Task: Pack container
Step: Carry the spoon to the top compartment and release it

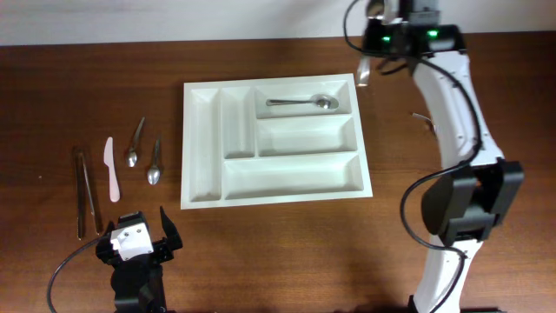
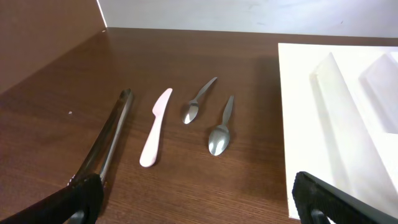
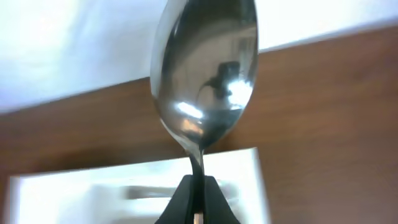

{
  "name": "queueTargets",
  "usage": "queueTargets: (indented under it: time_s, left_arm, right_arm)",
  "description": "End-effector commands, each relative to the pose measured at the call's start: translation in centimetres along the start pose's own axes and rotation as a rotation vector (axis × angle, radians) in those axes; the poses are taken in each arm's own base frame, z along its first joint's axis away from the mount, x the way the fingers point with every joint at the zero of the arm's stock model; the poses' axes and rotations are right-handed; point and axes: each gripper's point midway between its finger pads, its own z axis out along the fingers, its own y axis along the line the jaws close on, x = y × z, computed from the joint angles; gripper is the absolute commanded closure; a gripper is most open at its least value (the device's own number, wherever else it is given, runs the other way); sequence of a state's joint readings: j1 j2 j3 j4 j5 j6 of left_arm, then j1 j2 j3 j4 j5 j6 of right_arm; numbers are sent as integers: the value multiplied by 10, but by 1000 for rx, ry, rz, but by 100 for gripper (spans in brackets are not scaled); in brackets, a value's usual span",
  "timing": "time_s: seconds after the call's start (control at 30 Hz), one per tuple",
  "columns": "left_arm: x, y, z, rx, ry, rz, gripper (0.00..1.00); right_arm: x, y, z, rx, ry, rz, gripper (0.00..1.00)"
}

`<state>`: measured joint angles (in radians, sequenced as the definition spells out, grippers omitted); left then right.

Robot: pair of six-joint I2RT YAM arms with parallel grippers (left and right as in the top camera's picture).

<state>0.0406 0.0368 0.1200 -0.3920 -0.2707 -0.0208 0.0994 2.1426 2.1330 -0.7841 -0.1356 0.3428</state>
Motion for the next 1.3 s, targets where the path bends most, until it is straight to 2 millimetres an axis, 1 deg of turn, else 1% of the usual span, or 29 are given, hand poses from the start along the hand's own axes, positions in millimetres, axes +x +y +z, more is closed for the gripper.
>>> queueTargets:
  time_s: [0.0,0.13,0.23,0.33,0.37,0.4,0.5,0.7,0.97,1.03,1.1,1.27]
  left_arm:
    - [2,3,0,-18,6,-9,1]
    - [2,3,0,-18,6,-9,1]
    - [2,3,0,-17,6,-9,1]
    - [2,3,0,-17,6,-9,1]
    - [2,3,0,-18,6,-9,1]
    - [2,3,0,-17,6,-9,1]
    - [2,3,0,-18,6,-9,1]
    - [2,3,0,-18,6,-9,1]
    - [2,3,0,-17,6,-9,1]
    - [2,3,0,-17,6,-9,1]
    - [2,3,0,-18,6,-9,1]
    - [2,3,0,-18,6,-9,1]
  right_arm:
    - [6,23,2,-17,4,471,96]
    - [16,30,12,16,6,800,96]
    - [25,34,20,28,28,957,96]
    - [39,35,31,66,55,1074,96]
    - [53,33,38,106,85,1149,96]
    - [60,32,42,127,96,1168,96]
    - [69,36,48,141,113,1160,96]
    - [78,44,50,175,93,1128,96]
    - [79,40,49,195,83,1121,96]
    - [81,39,49,203,88,1119,90]
    - [82,39,48,206,93,1093,78]
    - [91,34,46,241,120,1053,63]
